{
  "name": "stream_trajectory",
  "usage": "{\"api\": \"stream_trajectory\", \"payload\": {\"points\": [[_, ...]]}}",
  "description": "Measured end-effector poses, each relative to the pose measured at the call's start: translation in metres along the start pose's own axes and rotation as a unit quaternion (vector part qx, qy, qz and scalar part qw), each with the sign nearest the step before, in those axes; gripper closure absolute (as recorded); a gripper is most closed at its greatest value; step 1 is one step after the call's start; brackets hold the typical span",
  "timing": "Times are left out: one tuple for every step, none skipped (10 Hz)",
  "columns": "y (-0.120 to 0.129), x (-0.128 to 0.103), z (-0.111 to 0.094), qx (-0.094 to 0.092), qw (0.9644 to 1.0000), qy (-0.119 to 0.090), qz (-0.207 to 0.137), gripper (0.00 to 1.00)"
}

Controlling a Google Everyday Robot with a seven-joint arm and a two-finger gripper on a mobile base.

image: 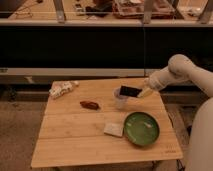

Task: Place the eraser in the ceramic cup

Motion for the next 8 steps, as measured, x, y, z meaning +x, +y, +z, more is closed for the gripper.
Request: {"api": "stream_trajectory", "payload": {"points": [[-0.002,-0.003,0.001,0.0,1.0,0.003,-0.003,1.0],[-0.004,-0.006,0.002,-0.001,1.0,0.005,-0.006,1.0],[-0.005,-0.008,0.003,-0.002,0.9999,0.008,-0.008,1.0],[-0.007,-0.011,0.004,-0.006,0.9998,0.015,-0.014,1.0],[-0.01,-0.014,0.004,-0.006,0.9996,0.021,-0.019,1.0],[-0.012,-0.016,0.003,-0.009,0.9993,0.028,-0.024,1.0],[-0.017,-0.02,0.002,-0.012,0.9986,0.04,-0.033,1.0],[-0.022,-0.026,-0.003,-0.017,0.9972,0.057,-0.045,1.0]]}}
